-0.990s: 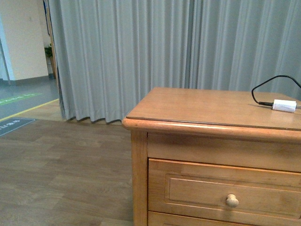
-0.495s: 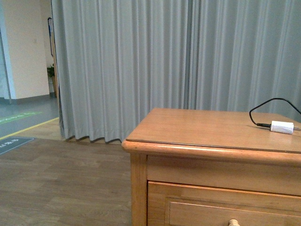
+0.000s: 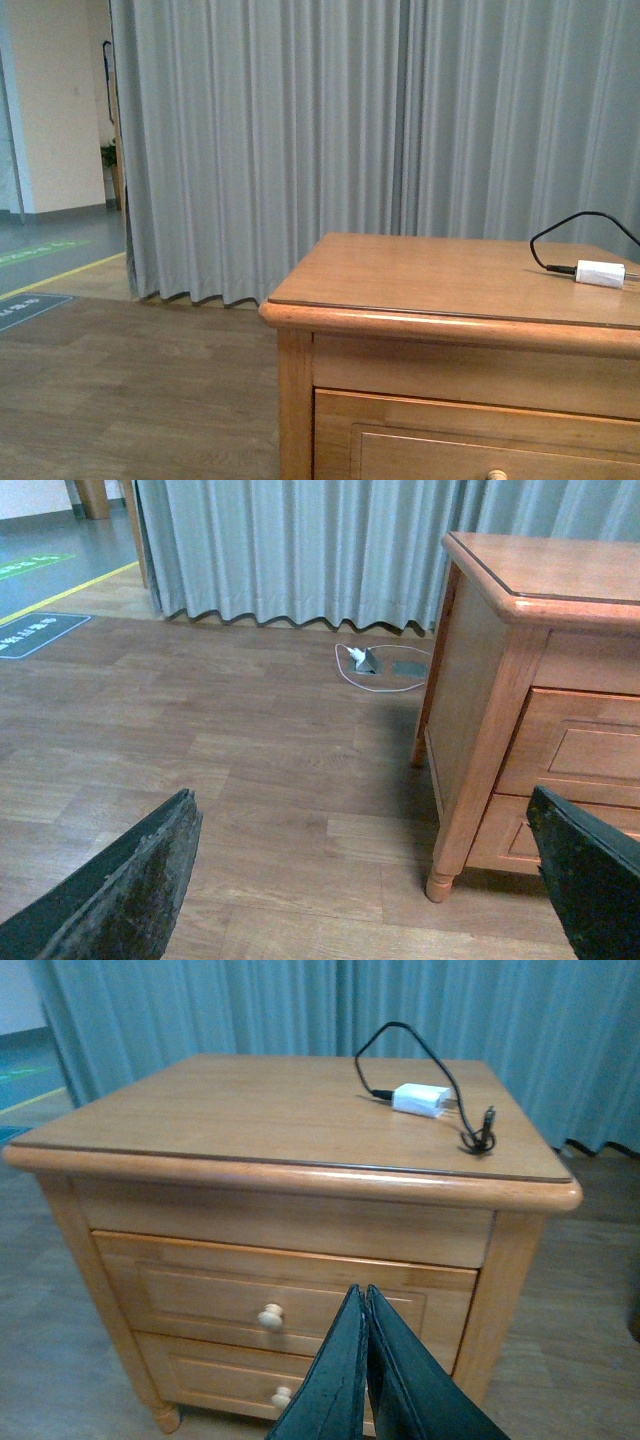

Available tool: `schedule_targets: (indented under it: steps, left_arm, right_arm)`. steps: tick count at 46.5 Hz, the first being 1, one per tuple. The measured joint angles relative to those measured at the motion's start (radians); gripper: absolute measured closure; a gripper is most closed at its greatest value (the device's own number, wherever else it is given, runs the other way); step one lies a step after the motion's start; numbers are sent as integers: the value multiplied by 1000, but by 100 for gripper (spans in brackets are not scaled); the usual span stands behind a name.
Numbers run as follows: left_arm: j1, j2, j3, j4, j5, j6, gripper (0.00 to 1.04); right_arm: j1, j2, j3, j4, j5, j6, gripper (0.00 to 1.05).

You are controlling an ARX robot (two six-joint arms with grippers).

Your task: Place pink marker in drawer with both arms

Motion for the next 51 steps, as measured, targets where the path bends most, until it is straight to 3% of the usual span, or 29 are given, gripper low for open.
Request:
schedule_targets:
  steps: [5,45,51]
  left_arm:
    - [0,0,0,0,0,0,6]
    - [0,0,0,0,0,0,6]
    - [0,0,0,0,0,0,6]
  right_arm:
    - [-63,-51,-43,-3,-28,0,103]
    - [-65,-314,-176,-124,-36,0,103]
    - [-65,-480,-175,-296,-36,0,103]
